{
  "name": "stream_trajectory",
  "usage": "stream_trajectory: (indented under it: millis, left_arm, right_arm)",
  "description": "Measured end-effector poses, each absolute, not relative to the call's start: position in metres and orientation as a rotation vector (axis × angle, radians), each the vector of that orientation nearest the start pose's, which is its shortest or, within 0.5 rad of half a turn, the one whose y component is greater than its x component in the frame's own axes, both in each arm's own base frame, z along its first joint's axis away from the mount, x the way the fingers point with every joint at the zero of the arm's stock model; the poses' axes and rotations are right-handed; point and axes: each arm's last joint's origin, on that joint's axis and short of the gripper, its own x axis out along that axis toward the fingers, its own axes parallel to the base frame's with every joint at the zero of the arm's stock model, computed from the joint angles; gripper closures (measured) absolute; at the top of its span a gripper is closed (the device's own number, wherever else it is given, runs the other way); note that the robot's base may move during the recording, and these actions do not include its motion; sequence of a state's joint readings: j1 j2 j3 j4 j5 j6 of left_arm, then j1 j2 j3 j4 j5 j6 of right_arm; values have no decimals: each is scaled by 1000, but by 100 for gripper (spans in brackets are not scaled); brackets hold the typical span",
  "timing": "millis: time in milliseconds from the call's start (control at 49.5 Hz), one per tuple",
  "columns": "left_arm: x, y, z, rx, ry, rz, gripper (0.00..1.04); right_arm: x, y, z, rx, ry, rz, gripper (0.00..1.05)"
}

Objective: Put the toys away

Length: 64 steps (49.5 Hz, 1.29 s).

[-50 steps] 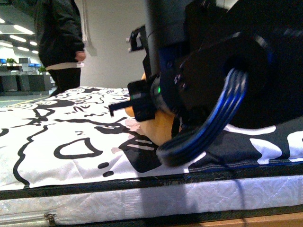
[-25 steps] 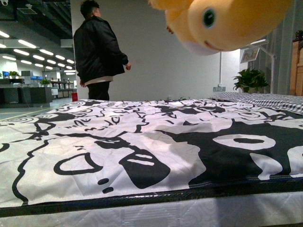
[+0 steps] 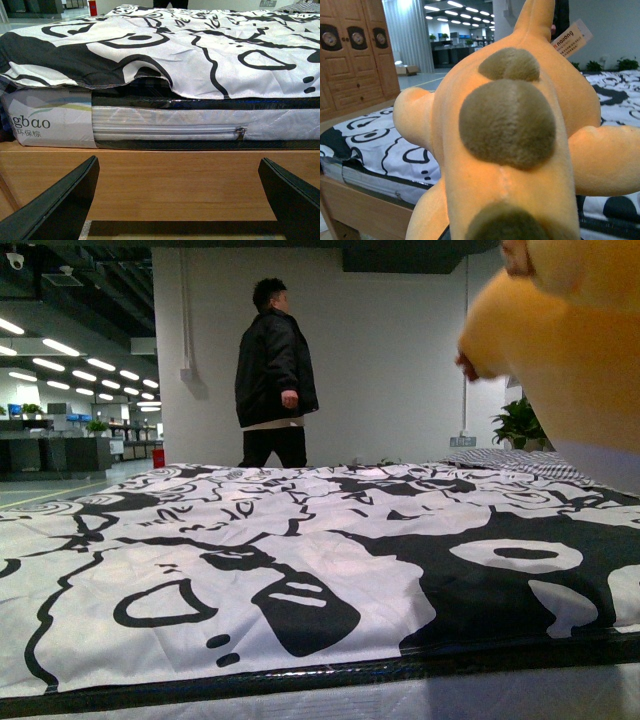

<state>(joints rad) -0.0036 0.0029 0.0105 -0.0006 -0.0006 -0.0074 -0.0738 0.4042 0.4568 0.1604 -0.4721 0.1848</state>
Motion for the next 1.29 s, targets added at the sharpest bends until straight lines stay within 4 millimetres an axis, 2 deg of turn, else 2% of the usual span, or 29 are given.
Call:
stream_trajectory:
  millis: [141,283,606,1292]
  left_arm:
    - [97,0,167,-7,-7,-3,6]
    - [97,0,167,-7,-7,-3,6]
    - [97,0,167,-7,-7,-3,6]
    - [97,0,167,-7,-7,-5,6]
  right_arm:
    - [101,13,256,184,-127,334,97]
    - [100,26,223,192,-127,273,97]
    - [99,21,183,164,-129,157,97]
    - [97,18,181,158,-131,166,97]
